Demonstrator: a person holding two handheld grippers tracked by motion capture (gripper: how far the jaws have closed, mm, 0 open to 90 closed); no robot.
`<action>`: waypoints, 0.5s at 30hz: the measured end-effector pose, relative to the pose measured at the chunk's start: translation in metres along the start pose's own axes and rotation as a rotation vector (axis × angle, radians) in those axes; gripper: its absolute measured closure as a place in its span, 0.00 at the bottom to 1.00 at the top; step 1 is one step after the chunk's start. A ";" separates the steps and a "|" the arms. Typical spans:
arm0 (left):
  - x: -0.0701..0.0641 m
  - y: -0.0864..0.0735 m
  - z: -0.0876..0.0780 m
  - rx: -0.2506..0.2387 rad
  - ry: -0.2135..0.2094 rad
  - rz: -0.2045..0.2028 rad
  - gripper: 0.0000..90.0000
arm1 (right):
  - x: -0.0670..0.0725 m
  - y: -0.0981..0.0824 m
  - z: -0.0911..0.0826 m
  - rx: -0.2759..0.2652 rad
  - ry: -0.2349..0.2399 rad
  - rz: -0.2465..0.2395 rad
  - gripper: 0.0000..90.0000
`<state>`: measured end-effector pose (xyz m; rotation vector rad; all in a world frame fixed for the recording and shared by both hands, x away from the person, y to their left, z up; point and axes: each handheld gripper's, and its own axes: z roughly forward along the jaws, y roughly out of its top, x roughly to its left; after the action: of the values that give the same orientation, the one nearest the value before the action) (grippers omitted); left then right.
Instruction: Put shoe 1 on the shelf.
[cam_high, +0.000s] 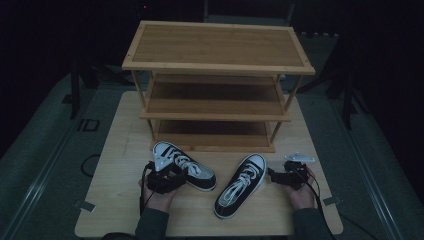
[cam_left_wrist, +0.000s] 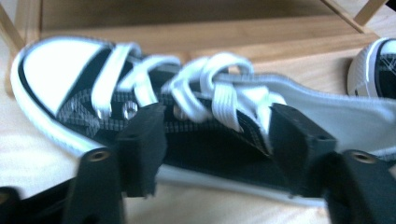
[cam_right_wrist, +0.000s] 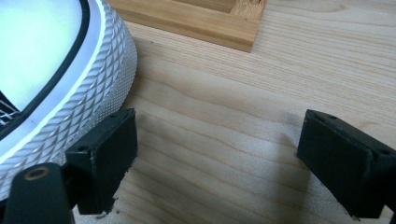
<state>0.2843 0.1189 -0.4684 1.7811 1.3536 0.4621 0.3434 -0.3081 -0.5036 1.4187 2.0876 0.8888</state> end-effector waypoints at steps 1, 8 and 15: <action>0.001 -0.001 0.000 0.001 -0.017 -0.009 0.51 | 0.000 0.000 0.000 0.000 0.000 0.000 0.13; -0.004 0.002 -0.005 0.024 -0.066 0.023 0.85 | 0.000 0.000 0.000 0.000 0.000 0.000 0.13; 0.003 -0.004 -0.022 0.033 -0.097 0.013 0.94 | 0.000 0.000 0.000 0.000 0.000 0.000 0.13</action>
<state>0.2668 0.1307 -0.4591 1.8166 1.2902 0.3576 0.3434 -0.3081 -0.5036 1.4190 2.0878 0.8892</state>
